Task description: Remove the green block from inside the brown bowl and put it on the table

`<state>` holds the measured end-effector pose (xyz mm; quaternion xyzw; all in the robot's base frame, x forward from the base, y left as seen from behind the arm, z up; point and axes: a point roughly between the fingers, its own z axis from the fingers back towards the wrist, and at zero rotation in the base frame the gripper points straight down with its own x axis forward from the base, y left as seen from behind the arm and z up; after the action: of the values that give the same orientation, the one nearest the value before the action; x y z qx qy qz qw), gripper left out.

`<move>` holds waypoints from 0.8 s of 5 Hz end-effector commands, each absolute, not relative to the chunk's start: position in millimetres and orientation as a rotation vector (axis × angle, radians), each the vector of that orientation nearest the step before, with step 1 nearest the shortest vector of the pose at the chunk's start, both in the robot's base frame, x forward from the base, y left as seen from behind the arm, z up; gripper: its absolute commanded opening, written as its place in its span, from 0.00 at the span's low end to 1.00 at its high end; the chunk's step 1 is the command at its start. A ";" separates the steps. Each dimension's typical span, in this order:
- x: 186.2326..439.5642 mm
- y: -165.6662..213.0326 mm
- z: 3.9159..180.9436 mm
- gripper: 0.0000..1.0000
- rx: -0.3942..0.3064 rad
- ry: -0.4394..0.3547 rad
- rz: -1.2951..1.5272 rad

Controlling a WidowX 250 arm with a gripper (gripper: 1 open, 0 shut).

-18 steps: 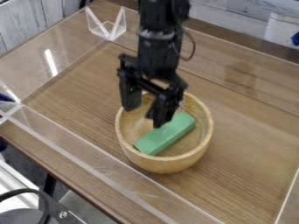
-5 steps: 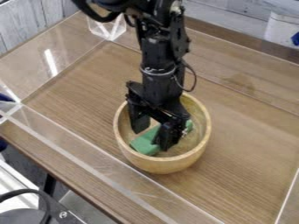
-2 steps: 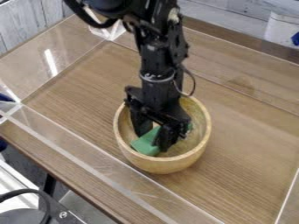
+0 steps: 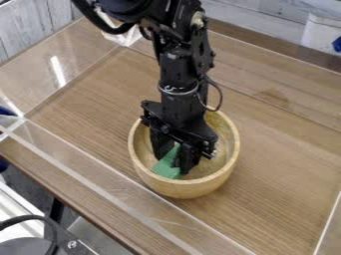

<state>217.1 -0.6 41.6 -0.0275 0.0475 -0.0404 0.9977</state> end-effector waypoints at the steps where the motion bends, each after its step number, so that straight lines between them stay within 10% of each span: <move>1: 223.3 3.2 67.0 0.00 -0.033 0.039 -0.063; 4: 260.0 22.1 147.7 0.00 -0.031 -0.049 -0.017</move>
<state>252.5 20.4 132.9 -0.0181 0.0033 -0.0054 0.9998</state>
